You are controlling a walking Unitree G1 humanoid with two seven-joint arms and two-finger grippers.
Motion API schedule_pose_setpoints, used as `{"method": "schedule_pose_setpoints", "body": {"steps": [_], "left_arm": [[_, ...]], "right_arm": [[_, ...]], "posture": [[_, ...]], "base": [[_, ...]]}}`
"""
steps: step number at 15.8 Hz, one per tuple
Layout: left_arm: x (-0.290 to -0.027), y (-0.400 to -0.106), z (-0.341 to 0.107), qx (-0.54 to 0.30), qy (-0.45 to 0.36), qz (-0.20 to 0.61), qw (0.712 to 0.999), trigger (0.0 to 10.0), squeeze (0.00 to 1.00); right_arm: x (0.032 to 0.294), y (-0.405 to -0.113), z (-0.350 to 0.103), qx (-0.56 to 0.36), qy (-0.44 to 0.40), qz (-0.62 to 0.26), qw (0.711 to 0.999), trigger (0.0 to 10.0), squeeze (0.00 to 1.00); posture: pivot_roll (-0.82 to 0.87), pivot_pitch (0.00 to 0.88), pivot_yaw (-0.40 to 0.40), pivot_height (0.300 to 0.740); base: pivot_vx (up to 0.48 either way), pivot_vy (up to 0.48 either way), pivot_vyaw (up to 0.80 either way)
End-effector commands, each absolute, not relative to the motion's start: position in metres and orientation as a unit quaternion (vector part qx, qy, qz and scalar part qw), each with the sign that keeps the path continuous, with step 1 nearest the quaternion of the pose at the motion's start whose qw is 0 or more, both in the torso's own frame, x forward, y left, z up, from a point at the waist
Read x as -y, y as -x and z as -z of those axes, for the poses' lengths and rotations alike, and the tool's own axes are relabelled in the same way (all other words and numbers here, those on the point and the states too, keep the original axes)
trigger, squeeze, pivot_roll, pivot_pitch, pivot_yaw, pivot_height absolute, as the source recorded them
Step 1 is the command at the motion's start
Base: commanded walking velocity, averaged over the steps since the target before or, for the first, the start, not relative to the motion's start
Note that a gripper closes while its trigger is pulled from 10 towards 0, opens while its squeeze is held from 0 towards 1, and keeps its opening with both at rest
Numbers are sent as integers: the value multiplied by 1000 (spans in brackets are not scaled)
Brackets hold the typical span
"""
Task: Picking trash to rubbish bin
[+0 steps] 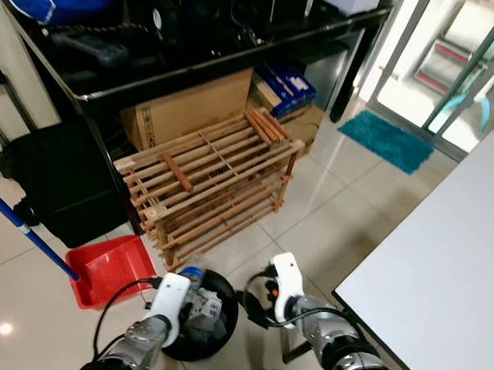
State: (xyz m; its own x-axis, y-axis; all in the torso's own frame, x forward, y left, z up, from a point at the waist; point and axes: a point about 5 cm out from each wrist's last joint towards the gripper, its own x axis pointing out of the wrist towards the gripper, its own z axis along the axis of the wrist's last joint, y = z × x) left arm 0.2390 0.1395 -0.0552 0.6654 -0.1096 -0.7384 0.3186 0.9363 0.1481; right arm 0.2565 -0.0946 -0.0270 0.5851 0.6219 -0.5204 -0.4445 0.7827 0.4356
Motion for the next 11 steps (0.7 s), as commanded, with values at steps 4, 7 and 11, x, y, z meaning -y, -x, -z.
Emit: {"method": "schedule_pose_setpoints", "body": {"steps": [4, 7, 11], "left_arm": [[-125, -235, 58, -396, -127, 157, 896, 10000, 0], [-127, -233, 59, -398, -131, 156, 894, 10000, 0], [-130, -231, 60, -404, -135, 155, 891, 10000, 1000]], "right_arm": [[91, -262, 19, -313, -156, -305, 886, 10000, 0], [90, -263, 17, -308, -160, -309, 886, 10000, 0], [90, -260, 18, -310, -162, -311, 884, 10000, 0]], "posture": [[-146, 180, -153, 740], [-143, 184, -152, 740], [-141, 182, -148, 740]], "base": [[0, 0, 0], [0, 0, 0], [0, 0, 0]]}}
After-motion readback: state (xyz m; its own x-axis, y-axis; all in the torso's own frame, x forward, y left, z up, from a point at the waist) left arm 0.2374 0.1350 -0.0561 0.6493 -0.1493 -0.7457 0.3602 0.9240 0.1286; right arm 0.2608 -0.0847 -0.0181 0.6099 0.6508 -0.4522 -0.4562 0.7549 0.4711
